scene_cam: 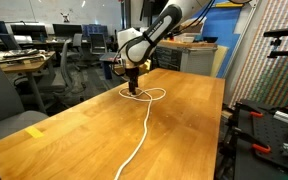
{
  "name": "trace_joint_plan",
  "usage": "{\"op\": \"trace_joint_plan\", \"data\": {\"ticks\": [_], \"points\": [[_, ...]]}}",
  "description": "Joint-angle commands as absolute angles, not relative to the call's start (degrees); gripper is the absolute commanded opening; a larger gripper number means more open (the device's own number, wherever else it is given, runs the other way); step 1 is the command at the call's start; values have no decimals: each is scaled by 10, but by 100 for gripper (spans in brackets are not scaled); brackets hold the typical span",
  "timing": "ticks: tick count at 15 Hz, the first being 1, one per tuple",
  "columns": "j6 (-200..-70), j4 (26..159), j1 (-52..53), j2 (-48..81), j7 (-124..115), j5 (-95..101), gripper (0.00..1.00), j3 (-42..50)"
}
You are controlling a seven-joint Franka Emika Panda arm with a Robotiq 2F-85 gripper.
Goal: Make a knot with the cord
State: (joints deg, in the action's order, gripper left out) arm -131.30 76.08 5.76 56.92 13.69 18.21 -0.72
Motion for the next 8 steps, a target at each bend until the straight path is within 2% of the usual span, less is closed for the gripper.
{"op": "trace_joint_plan", "data": {"ticks": [1,8], "points": [[-1317,739,59,585,118,180,100,10],[-1305,733,56,597,92,164,100,12]]}}
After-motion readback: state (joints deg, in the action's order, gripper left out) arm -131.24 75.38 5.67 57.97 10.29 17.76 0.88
